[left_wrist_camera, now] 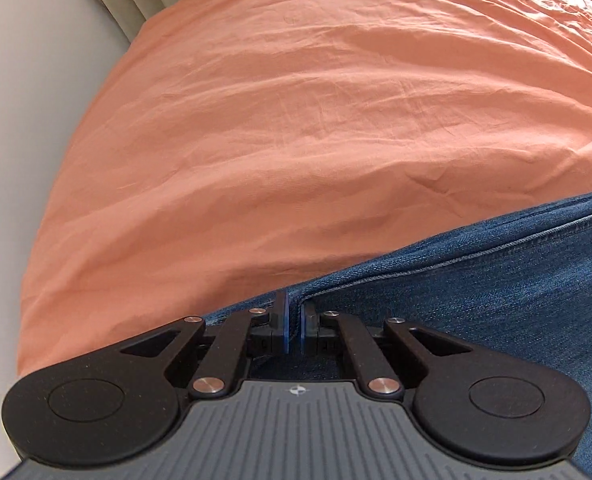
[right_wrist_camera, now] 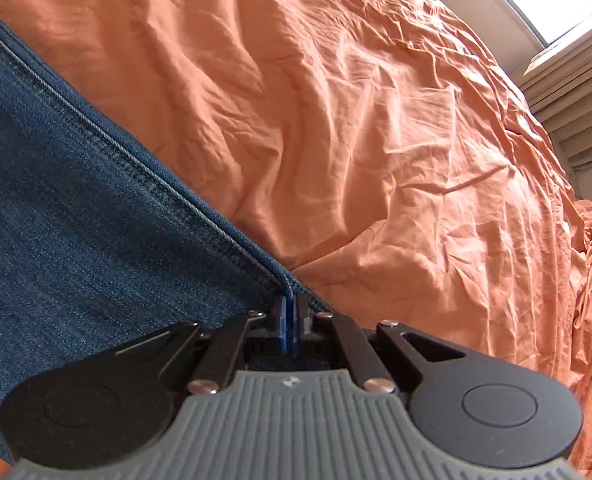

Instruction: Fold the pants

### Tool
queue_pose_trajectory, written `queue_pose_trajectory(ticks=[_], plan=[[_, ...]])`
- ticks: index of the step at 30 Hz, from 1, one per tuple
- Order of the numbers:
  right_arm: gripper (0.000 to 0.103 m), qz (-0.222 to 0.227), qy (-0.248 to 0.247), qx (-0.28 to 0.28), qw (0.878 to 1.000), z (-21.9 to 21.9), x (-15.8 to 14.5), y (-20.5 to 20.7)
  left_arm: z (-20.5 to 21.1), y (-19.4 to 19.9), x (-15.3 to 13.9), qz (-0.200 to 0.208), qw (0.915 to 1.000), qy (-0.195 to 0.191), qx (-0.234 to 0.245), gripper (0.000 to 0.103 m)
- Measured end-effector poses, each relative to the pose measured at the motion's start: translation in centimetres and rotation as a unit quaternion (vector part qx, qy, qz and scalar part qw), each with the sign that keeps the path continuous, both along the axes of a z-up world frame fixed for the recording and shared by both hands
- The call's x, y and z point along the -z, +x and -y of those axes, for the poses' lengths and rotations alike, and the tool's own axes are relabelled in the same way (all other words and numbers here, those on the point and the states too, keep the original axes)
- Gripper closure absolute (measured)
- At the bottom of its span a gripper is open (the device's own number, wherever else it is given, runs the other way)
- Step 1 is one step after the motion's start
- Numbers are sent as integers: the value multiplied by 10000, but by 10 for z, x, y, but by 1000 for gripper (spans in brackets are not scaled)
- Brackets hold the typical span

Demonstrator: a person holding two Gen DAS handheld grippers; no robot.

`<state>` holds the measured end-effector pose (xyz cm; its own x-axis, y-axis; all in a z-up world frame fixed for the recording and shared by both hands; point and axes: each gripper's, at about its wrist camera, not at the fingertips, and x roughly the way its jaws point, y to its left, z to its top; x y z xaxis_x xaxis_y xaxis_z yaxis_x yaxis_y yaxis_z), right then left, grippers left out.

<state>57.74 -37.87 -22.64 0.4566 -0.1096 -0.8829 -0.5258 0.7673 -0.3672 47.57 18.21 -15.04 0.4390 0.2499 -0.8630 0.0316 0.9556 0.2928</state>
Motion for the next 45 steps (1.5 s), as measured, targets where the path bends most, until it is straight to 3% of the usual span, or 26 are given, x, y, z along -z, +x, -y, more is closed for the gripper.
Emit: queue_pose_trajectory(ticks=[5, 7, 9, 10, 11, 12, 13, 19, 24, 28, 32, 37, 41, 43, 45], plan=[[103, 97, -28, 161, 9998, -1, 7, -1, -1, 1, 13, 20, 9999, -27, -100, 97], [101, 180, -113, 267, 9994, -4, 4, -2, -2, 1, 11, 27, 9999, -48, -161, 88], [80, 393, -227, 388, 9982, -7, -3, -6, -4, -1, 5, 21, 9999, -73, -143, 84], [57, 510, -157, 438, 9976, -8, -9, -11, -4, -4, -1, 56, 9999, -89, -128, 74], [48, 586, -21, 485, 9971, -9, -17, -15, -4, -7, -9, 135, 9998, -101, -114, 61], [48, 638, 114, 550, 9964, -12, -24, -21, -4, -13, -18, 300, 9994, -88, -122, 28], [48, 690, 224, 627, 9954, -16, -31, -27, -5, -20, -29, 556, 9984, -85, -107, 12], [48, 657, 1411, 559, 9862, -63, -55, -88, -36, -68, -84, 1193, 9912, -478, -316, 16], [48, 395, 2130, 342, 9757, -127, -46, -133, -93, -109, -96, 1413, 9831, -824, -827, 16], [48, 354, 2284, 436, 9719, -166, -31, -140, -141, -124, -85, 1565, 9688, -1360, -1359, 14], [48, 282, 2466, 739, 9659, -188, -25, -133, -176, -122, -51, 1538, 9545, -1884, -1728, 14], [48, 226, 2261, 730, 9711, -205, -18, -128, -199, -109, -7, 1515, 9378, -2407, -1993, 14], [40, 228, 2155, 788, 9730, -207, -13, -128, -202, -99, 18, 1332, 9402, -2485, -1910, 20], [38, 213, 2208, 935, 9706, -204, -12, -125, -197, -94, 21, 1345, 9422, -2447, -1850, 30], [37, 202, 2271, 1068, 9678, -201, -10, -125, -183, -97, 18, 1449, 9539, -2081, -1607, 37]])
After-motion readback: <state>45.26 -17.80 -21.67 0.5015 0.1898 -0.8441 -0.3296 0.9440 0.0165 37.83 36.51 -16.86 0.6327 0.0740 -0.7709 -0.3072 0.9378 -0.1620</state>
